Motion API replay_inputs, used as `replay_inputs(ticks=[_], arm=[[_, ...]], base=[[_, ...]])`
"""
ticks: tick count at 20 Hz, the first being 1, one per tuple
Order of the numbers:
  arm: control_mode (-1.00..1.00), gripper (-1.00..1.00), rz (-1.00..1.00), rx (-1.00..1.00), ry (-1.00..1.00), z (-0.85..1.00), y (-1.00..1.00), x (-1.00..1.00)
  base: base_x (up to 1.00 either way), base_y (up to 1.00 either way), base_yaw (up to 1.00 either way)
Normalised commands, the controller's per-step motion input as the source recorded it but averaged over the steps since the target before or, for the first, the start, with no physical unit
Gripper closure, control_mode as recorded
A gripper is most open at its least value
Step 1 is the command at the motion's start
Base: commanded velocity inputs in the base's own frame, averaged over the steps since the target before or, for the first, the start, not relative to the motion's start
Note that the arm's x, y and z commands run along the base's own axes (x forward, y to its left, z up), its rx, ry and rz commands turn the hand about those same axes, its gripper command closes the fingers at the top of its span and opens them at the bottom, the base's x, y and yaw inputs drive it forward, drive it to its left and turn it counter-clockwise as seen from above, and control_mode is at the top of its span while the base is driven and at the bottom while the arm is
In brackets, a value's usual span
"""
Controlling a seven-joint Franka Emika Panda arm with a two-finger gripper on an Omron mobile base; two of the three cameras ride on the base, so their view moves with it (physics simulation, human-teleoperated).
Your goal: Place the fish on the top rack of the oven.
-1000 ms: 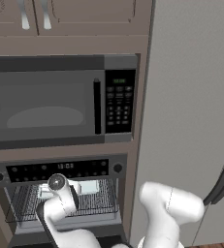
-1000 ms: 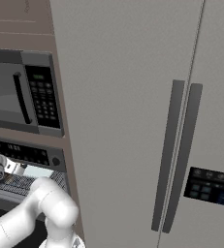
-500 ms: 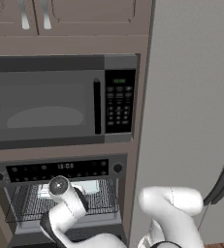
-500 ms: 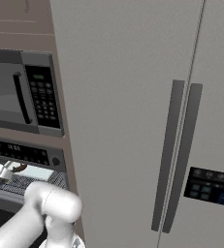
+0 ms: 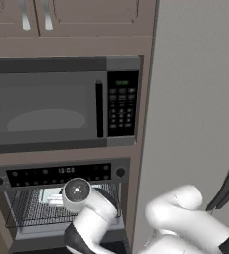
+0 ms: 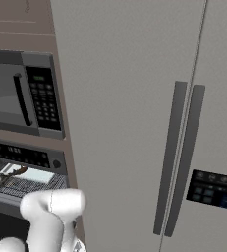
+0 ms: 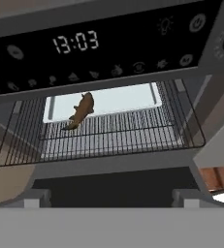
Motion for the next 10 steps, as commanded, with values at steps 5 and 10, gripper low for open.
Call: replay_inputs(ticks=[5, 10], arm=[[-1.0, -1.0, 0.0, 0.05, 0.0, 0.61, -0.19, -0.94], [-1.0, -1.0, 0.0, 0.0, 0.0, 0.3, 0.0, -0.96]], base=[[0.0, 0.0, 0.0], [0.0, 0.0, 0.0]])
